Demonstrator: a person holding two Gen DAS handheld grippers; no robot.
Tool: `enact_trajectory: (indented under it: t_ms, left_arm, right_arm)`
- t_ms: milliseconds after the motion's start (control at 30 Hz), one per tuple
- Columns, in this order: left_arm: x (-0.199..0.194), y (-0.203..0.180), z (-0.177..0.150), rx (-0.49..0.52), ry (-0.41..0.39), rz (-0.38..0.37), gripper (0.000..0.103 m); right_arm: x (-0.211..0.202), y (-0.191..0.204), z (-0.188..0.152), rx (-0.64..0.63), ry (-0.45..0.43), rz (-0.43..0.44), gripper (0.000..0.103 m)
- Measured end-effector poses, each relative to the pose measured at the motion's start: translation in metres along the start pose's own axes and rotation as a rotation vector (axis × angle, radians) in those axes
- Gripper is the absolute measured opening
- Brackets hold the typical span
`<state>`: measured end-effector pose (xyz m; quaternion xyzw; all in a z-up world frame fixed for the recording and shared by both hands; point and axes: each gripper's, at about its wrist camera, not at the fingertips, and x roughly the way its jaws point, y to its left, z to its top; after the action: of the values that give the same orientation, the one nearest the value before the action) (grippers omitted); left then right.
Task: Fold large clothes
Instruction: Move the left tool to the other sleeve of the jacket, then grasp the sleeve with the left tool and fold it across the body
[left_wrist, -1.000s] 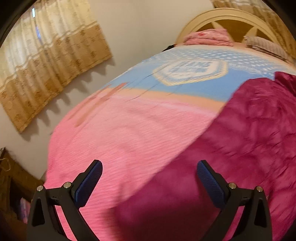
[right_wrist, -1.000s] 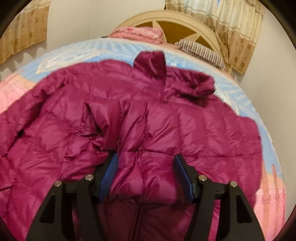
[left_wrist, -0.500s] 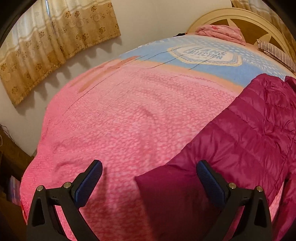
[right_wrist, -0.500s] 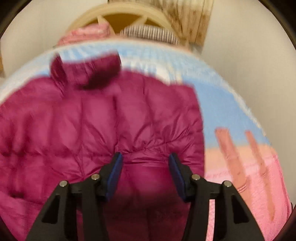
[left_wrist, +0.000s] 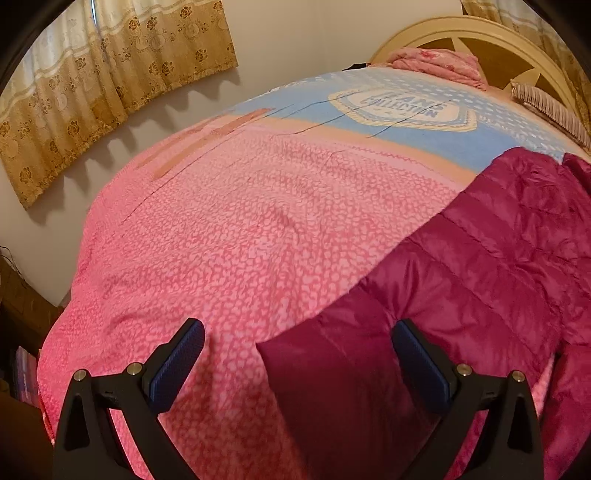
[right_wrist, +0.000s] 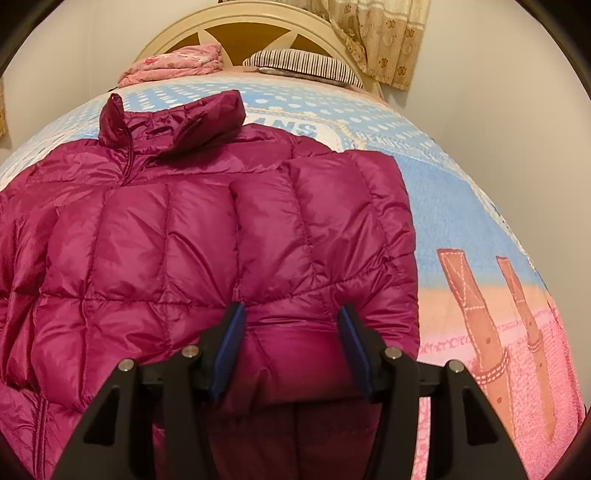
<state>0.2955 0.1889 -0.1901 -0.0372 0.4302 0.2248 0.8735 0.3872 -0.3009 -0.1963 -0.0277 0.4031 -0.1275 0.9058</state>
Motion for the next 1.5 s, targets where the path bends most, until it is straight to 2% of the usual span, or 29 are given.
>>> enact_trajectory:
  t_ms: [133, 167, 200, 233, 267, 300, 333, 400, 533, 667, 833, 1000, 1133, 1500]
  left_arm:
    - [0.001, -0.006, -0.008, 0.012, 0.003, -0.024, 0.101]
    - [0.004, -0.008, -0.010, 0.013, 0.007, -0.045, 0.096]
    - [0.004, -0.008, -0.011, 0.006, 0.006, -0.075, 0.076]
    - [0.001, -0.008, -0.012, -0.004, 0.001, -0.132, 0.052]
    - [-0.003, -0.010, -0.012, 0.007, -0.006, -0.149, 0.044]
    - [-0.008, -0.015, -0.012, 0.044, -0.020, -0.131, 0.030]
    - [-0.011, -0.018, -0.011, 0.071, -0.029, -0.135, 0.020]
    - [-0.019, -0.017, -0.006, 0.082, -0.038, -0.136, 0.016]
    - [-0.037, -0.014, 0.010, 0.107, -0.121, -0.096, 0.014]
    - [-0.054, -0.018, 0.032, 0.136, -0.186, -0.063, 0.014]
    - [-0.080, -0.041, 0.057, 0.183, -0.260, -0.053, 0.012]
    - [-0.115, -0.079, 0.076, 0.234, -0.336, -0.093, 0.012]
    - [-0.141, -0.127, 0.083, 0.295, -0.387, -0.148, 0.011]
    - [-0.157, -0.258, 0.070, 0.447, -0.401, -0.228, 0.011]
  right_arm:
    - [-0.003, 0.006, -0.002, -0.021, -0.010, -0.029, 0.057]
    - [-0.003, 0.007, -0.002, -0.023, -0.012, -0.031, 0.057]
    - [-0.004, 0.006, -0.003, -0.023, -0.013, -0.030, 0.057]
    - [-0.004, 0.006, -0.003, -0.021, -0.013, -0.027, 0.058]
    - [-0.005, 0.004, -0.003, -0.017, -0.012, -0.020, 0.058]
    - [-0.006, 0.002, -0.002, -0.012, -0.011, 0.003, 0.058]
    - [-0.008, -0.001, -0.002, -0.003, -0.011, 0.033, 0.058]
    - [-0.015, -0.007, -0.002, 0.013, -0.005, 0.073, 0.059]
    - [-0.036, -0.011, -0.008, 0.008, -0.037, 0.140, 0.069]
    - [-0.050, -0.011, -0.015, -0.014, -0.066, 0.158, 0.070]
    - [-0.061, -0.017, -0.017, -0.026, -0.100, 0.149, 0.070]
    - [-0.073, -0.031, -0.015, -0.013, -0.140, 0.133, 0.070]
    - [-0.080, -0.041, -0.017, 0.002, -0.157, 0.133, 0.072]
    - [-0.077, -0.066, -0.038, 0.020, -0.170, 0.110, 0.074]
